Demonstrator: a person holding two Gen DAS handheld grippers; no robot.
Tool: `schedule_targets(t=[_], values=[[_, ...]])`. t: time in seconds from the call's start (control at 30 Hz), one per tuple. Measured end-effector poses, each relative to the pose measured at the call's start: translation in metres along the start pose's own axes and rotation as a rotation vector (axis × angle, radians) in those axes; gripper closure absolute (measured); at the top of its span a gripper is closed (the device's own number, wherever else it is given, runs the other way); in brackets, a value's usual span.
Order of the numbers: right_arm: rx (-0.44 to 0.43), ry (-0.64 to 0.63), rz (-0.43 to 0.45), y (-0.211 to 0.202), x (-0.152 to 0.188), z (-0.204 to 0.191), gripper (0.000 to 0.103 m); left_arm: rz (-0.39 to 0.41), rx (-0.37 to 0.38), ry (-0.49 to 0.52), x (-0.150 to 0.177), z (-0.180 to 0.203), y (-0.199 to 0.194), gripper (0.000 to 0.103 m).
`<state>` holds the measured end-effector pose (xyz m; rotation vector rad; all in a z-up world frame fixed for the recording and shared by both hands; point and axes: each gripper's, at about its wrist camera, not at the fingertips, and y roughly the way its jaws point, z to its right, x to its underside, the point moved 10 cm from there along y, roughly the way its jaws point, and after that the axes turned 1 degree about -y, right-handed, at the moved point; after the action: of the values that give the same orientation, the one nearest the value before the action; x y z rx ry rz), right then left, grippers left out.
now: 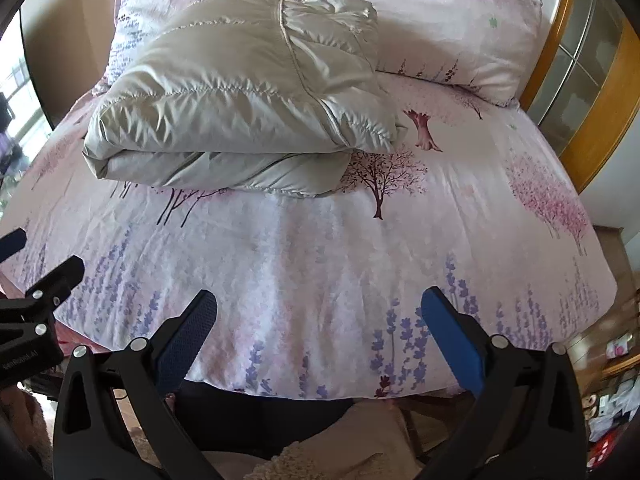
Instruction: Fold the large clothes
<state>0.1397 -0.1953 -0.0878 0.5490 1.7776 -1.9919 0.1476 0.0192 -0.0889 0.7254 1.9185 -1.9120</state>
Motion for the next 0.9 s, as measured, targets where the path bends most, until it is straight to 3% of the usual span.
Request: schedule_targets(t=[0.9], values=[[0.007, 0.028, -0.022, 0.0083, 0.0016, 0.0057, 0.001, -0.017, -0.003, -0.009, 0.0005, -0.0019, 0.0052, 0.002]])
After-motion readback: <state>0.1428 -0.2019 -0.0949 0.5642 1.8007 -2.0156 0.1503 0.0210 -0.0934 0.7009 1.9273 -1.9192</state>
